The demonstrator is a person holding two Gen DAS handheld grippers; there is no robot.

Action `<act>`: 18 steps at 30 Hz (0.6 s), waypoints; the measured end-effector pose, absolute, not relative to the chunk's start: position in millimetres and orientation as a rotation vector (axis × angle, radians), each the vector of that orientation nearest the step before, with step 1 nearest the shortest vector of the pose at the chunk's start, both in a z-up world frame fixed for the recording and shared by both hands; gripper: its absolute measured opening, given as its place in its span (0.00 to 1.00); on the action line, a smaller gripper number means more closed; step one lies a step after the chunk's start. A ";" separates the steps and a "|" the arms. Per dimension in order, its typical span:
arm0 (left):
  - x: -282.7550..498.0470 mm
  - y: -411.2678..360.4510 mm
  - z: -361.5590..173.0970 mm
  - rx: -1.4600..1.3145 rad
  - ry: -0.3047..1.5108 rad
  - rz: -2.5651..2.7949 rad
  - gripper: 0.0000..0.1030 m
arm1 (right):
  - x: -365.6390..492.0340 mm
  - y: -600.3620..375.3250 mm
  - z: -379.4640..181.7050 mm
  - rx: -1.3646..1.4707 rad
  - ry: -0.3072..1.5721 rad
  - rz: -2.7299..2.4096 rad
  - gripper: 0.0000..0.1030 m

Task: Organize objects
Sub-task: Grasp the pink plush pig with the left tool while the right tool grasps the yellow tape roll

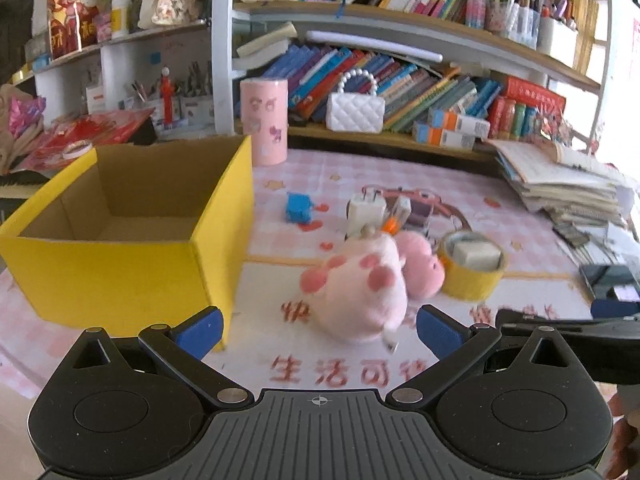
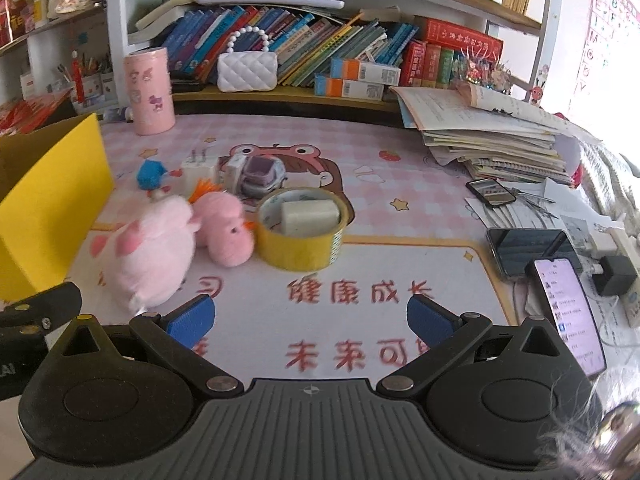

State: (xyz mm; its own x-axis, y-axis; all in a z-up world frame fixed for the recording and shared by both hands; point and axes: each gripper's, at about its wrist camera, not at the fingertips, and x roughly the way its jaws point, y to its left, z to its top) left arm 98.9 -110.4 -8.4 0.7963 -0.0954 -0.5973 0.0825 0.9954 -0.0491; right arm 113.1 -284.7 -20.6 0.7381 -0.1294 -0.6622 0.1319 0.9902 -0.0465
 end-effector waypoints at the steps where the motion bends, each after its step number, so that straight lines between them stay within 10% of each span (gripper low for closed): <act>1: 100.2 -114.6 -8.8 -0.012 0.629 -0.084 1.00 | 116.9 -289.1 -21.3 0.008 0.728 -0.140 1.00; 18: 186.7 -150.6 -38.8 -0.019 0.801 -0.073 0.94 | 154.8 -350.1 -30.6 0.117 0.753 -0.018 1.00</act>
State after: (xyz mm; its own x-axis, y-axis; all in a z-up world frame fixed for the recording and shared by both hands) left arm 186.7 -150.6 -38.8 0.6939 -0.0724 -0.7165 0.0577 0.9973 -0.0450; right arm 154.8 -350.1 -30.6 0.7296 0.0252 -0.6834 0.0586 0.9933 0.0992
